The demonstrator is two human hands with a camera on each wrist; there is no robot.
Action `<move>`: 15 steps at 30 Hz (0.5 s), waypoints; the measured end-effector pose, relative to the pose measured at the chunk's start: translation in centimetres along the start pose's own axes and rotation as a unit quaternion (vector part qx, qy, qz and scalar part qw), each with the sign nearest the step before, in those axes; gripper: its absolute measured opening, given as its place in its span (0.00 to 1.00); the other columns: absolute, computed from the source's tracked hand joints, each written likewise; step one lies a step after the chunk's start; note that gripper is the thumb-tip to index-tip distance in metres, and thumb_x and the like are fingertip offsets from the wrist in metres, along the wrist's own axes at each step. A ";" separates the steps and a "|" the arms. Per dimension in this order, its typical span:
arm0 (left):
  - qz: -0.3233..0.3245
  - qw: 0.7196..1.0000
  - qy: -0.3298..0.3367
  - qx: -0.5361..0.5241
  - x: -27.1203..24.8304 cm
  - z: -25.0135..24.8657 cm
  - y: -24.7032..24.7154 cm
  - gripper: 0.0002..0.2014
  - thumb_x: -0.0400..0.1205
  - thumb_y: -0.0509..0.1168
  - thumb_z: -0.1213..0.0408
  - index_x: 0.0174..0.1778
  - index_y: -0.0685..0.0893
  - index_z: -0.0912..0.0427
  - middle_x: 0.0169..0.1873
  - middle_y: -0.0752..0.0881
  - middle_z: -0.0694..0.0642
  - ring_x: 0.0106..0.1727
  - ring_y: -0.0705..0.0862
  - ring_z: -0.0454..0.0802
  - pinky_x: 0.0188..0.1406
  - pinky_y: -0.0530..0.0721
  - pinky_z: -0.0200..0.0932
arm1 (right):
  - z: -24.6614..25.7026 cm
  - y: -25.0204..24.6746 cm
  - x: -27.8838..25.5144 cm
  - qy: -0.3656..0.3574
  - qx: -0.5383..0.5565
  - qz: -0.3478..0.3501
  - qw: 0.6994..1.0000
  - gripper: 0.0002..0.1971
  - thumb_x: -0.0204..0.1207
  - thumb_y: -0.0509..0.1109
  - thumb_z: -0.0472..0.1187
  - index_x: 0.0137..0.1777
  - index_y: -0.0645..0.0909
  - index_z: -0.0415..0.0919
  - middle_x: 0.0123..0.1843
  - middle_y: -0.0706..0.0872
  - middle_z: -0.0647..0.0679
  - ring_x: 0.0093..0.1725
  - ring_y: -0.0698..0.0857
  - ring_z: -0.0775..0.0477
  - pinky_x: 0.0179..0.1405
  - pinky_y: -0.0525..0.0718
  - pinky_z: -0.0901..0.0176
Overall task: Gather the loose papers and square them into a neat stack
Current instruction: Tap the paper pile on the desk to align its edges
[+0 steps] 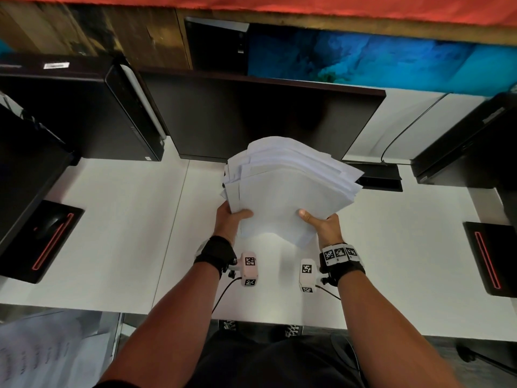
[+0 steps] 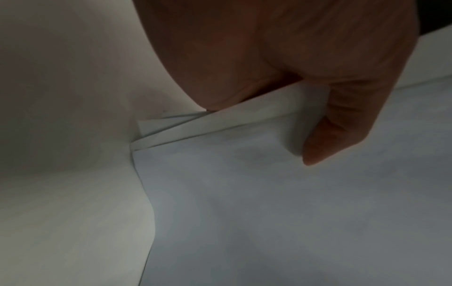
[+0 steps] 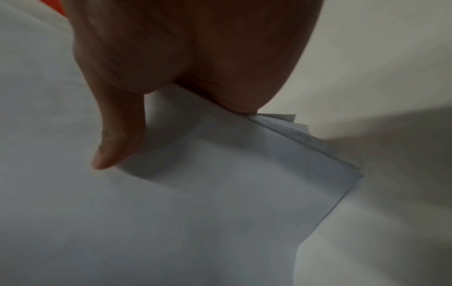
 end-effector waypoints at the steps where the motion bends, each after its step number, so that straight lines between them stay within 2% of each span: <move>1: 0.000 1.000 -0.001 0.001 0.0 0.0 -0.1 0.20 0.63 0.74 0.74 0.52 0.91 0.59 0.43 0.95 0.52 0.46 0.92 0.53 0.51 0.88 0.49 | 0.2 0.0 0.0 -0.003 0.001 -0.006 1.000 0.16 0.70 0.82 0.28 0.52 0.86 0.45 0.42 0.93 0.59 0.39 0.92 0.67 0.40 0.86 0.75; 3: 0.004 1.000 0.002 0.003 -0.1 -0.3 -0.3 0.21 0.63 0.74 0.74 0.53 0.91 0.58 0.44 0.96 0.52 0.48 0.93 0.52 0.51 0.88 0.48 | 0.5 -0.1 0.0 -0.012 0.016 0.005 1.000 0.22 0.62 0.87 0.35 0.56 0.87 0.41 0.46 0.95 0.54 0.46 0.94 0.59 0.50 0.89 0.64; 4: 0.008 1.000 0.007 0.005 -0.2 -0.6 -0.4 0.22 0.64 0.74 0.75 0.55 0.90 0.57 0.46 0.96 0.51 0.49 0.93 0.52 0.50 0.89 0.46 | 0.8 -0.3 0.1 -0.018 0.017 0.011 1.000 0.30 0.57 0.89 0.41 0.60 0.87 0.36 0.50 0.95 0.50 0.49 0.94 0.53 0.52 0.89 0.57; 5: 0.015 1.000 0.013 0.007 -0.4 -1.0 -0.5 0.23 0.65 0.74 0.75 0.57 0.89 0.57 0.48 0.96 0.51 0.51 0.93 0.52 0.49 0.89 0.44 | 1.2 -0.6 0.1 -0.025 0.013 0.015 0.999 0.37 0.53 0.90 0.45 0.63 0.86 0.32 0.51 0.95 0.48 0.51 0.94 0.49 0.52 0.89 0.56; 6: 0.023 1.000 0.020 0.008 -0.5 -1.5 -0.6 0.25 0.67 0.73 0.77 0.61 0.88 0.59 0.50 0.95 0.51 0.53 0.93 0.52 0.50 0.89 0.44 | 1.7 -0.7 0.0 -0.035 0.008 0.018 0.999 0.40 0.53 0.90 0.45 0.65 0.84 0.29 0.53 0.95 0.47 0.53 0.93 0.46 0.51 0.90 0.56; 8: 0.030 0.999 0.035 0.003 -0.6 -2.4 -0.9 0.28 0.70 0.72 0.80 0.69 0.84 0.64 0.54 0.95 0.52 0.56 0.93 0.53 0.52 0.90 0.45 | 2.7 -1.1 0.1 -0.052 0.005 0.027 0.998 0.34 0.58 0.86 0.37 0.67 0.84 0.29 0.54 0.94 0.46 0.56 0.93 0.44 0.51 0.90 0.57; 10: 0.031 0.998 0.046 0.002 -0.5 -3.3 -0.7 0.31 0.70 0.71 0.78 0.72 0.81 0.68 0.55 0.94 0.55 0.58 0.92 0.56 0.54 0.90 0.47 | 3.9 -1.3 0.1 -0.070 0.000 0.029 0.997 0.29 0.61 0.83 0.34 0.64 0.85 0.32 0.53 0.95 0.48 0.55 0.93 0.46 0.52 0.89 0.57; 12: 0.038 0.998 0.045 0.012 -0.8 -4.0 0.1 0.31 0.68 0.71 0.76 0.71 0.82 0.68 0.53 0.94 0.55 0.56 0.92 0.56 0.51 0.90 0.46 | 4.6 -1.3 0.1 -0.088 0.001 0.030 0.996 0.29 0.64 0.82 0.31 0.67 0.83 0.29 0.56 0.94 0.46 0.56 0.93 0.46 0.53 0.89 0.56; 15: 0.043 0.998 0.047 0.021 -1.5 -4.7 1.1 0.26 0.68 0.71 0.76 0.65 0.85 0.65 0.47 0.96 0.51 0.50 0.94 0.51 0.48 0.91 0.46 | 5.4 -0.5 -0.4 -0.108 -0.001 0.035 0.994 0.31 0.67 0.83 0.29 0.71 0.81 0.29 0.62 0.92 0.39 0.62 0.92 0.40 0.59 0.90 0.49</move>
Point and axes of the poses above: each hand's wrist, its own x-axis towards the middle knuckle, its own y-axis out of the palm, z = x × y, the point moved 5 cm from there along x, towards the middle knuckle
